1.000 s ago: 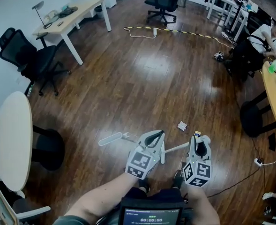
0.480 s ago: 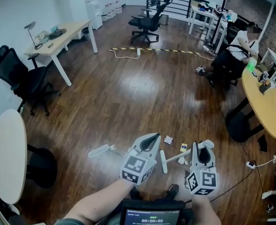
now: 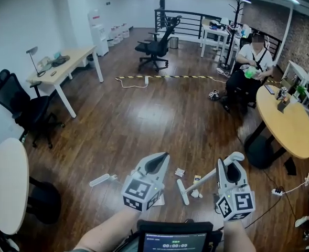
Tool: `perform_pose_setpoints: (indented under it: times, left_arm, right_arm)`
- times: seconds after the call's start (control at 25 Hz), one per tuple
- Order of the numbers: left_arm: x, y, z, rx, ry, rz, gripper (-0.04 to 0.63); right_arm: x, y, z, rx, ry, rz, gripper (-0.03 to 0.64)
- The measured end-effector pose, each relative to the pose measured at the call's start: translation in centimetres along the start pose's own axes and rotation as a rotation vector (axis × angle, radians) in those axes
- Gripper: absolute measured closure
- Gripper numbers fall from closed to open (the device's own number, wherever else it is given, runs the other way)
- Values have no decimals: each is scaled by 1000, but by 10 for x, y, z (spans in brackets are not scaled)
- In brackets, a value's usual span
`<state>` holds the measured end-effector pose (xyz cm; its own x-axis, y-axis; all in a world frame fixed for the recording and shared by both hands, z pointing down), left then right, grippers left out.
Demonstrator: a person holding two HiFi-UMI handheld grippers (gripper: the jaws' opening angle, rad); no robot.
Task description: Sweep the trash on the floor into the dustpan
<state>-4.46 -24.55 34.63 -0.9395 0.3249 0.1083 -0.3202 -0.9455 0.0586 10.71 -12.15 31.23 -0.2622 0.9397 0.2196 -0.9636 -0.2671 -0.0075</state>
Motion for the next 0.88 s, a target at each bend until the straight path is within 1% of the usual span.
perform_pose_setpoints:
  times: [0.08, 0.2, 0.28, 0.4, 0.52, 0.56, 0.72, 0.88]
  left_arm:
    - [-4, -13, -11, 9, -2, 2, 591]
    - [-12, -36, -28, 3, 19, 56, 591]
    - [-21, -49, -38, -6, 22, 49, 591]
    - [-40, -64, -45, 0, 8, 3, 591]
    - [-41, -70, -48, 58, 8, -29, 591]
    - [-38, -70, -51, 62, 10, -35, 591]
    - [-33, -72, -64, 28, 0, -38, 591]
    - [-36, -73, -63, 16, -3, -46, 591]
  right_arm:
    - [11, -11, -16, 4, -10, -40, 489]
    - [22, -21, -41, 15, -27, -127, 489]
    - [29, -39, -53, 15, -26, -150, 489]
    - [35, -78, -59, 12, -19, -137, 489]
    - [40, -97, -64, 12, -12, -120, 489]
    - [42, -99, -68, 14, -12, -115, 489]
    - [44, -108, -76, 20, -8, -111, 489]
    - [47, -123, -75, 19, -5, -70, 491]
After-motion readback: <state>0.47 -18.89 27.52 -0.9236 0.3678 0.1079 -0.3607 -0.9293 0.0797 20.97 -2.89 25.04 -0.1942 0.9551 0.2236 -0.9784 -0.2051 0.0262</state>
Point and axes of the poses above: the fingertips, and each gripper's own axes: x backward along the fingers, y to its left, z out of its underside, the point moved 2 cm from there along x, backward along the fingers, and after that the axes turned 12 degrees about -y, right-handed, at the moved point
